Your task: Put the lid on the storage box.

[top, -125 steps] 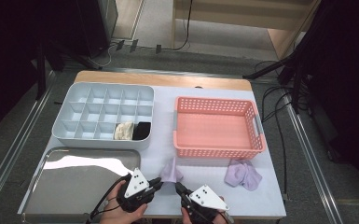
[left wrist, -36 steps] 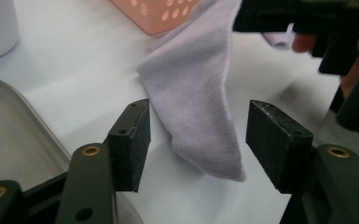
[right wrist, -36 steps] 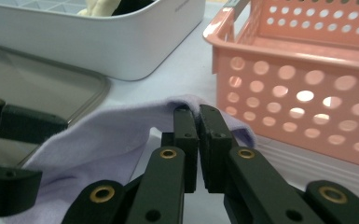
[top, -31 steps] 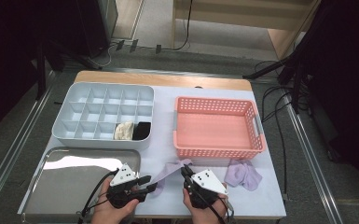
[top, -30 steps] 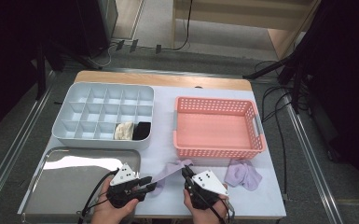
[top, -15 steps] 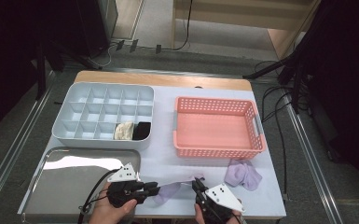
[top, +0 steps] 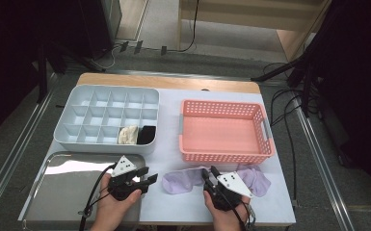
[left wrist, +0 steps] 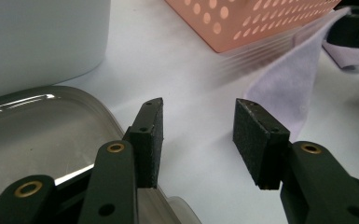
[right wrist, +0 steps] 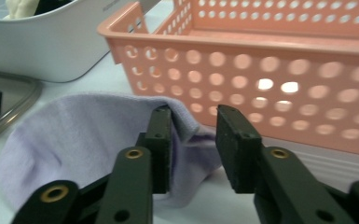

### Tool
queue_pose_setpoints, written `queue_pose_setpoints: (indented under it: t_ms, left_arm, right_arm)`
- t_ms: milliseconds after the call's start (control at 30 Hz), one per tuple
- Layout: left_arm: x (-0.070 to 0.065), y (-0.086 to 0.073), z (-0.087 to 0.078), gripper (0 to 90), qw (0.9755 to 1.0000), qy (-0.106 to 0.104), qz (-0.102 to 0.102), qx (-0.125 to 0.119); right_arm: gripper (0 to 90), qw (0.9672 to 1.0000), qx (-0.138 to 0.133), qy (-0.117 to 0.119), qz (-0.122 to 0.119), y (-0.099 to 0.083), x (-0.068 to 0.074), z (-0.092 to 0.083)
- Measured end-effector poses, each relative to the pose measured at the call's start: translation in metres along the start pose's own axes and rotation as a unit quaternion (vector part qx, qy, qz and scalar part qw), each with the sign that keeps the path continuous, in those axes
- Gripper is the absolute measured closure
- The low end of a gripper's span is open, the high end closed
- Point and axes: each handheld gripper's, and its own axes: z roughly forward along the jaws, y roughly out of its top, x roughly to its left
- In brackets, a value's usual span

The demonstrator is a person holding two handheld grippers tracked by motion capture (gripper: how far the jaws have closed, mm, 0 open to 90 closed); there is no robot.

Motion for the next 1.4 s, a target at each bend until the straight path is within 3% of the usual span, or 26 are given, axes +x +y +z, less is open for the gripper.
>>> queue_pose_setpoints:
  t_ms: [67, 167, 233, 367, 400, 500, 667, 767, 833, 900, 967, 1167, 1267, 1333, 1400]
  left_arm:
    - [-0.002, 0.0, 0.0, 51.3, 1.0, -0.003, 0.002, 0.002]
    - [-0.005, 0.0, 0.001, 49.3, 1.0, -0.009, 0.002, -0.002]
    - [-0.006, 0.0, 0.001, 48.4, 0.9999, -0.01, 0.003, -0.002]
    - [-0.008, 0.0, 0.003, 48.0, 1.0, -0.009, 0.004, 0.0]
    - [-0.008, 0.0, 0.004, 48.0, 0.9999, -0.011, 0.004, -0.001]
    - [-0.008, 0.001, 0.004, 48.2, 0.9999, -0.006, 0.004, -0.009]
    - [-0.009, 0.001, 0.005, 47.5, 0.9999, -0.007, 0.006, -0.011]
    - [-0.011, 0.001, 0.005, 47.2, 0.9999, -0.008, 0.008, -0.009]
    - [-0.011, 0.0, 0.005, 47.2, 0.9999, -0.012, 0.01, -0.007]
    - [-0.011, 0.0, 0.006, 47.2, 0.9999, -0.013, 0.009, -0.006]
    - [-0.012, 0.0, 0.006, 47.2, 0.9999, -0.012, 0.01, -0.005]
    - [-0.015, 0.0, 0.005, 48.0, 0.9997, -0.019, 0.01, -0.008]
    - [-0.017, -0.001, 0.008, 47.7, 0.9998, -0.016, 0.011, 0.005]
    - [-0.018, -0.002, 0.01, 47.7, 0.9998, -0.012, 0.011, 0.013]
    - [-0.017, -0.001, 0.012, 47.9, 0.9998, -0.011, 0.007, 0.015]
  right_arm:
    - [59.1, 0.9999, -0.011, -0.003, -0.003, -0.001, -0.002, -0.006]
    - [56.7, 0.9999, -0.007, 0.005, -0.007, -0.005, 0.0, -0.011]
    - [54.3, 0.9997, -0.008, -0.012, -0.021, -0.005, 0.0, -0.012]
    - [55.3, 0.9994, -0.012, -0.034, -0.004, -0.003, -0.012, -0.011]
    - [56.9, 0.9995, -0.01, -0.028, 0.008, -0.003, -0.013, -0.012]
    - [62.2, 0.9994, -0.001, 0.021, 0.027, -0.004, -0.007, -0.012]
    - [65.0, 0.9951, 0.06, 0.078, 0.008, -0.015, 0.025, 0.008]
    - [62.0, 0.9928, 0.092, 0.077, -0.003, -0.02, 0.034, 0.024]
    - [67.9, 0.994, 0.094, 0.056, -0.009, -0.021, 0.037, 0.027]
    - [80.5, 0.9936, 0.1, 0.051, -0.007, -0.02, 0.038, 0.028]
    - [86.7, 0.9926, 0.109, 0.054, 0.01, -0.019, 0.04, 0.025]
    - [86.7, 0.9908, 0.11, 0.077, 0.017, -0.02, 0.056, 0.013]
    - [74.4, 0.9896, 0.103, 0.098, 0.02, -0.02, 0.063, 0.006]
    - [68.9, 0.9903, 0.084, 0.108, 0.027, -0.017, 0.059, 0.0]
    - [67.7, 0.994, 0.063, 0.086, 0.026, -0.012, 0.048, -0.007]
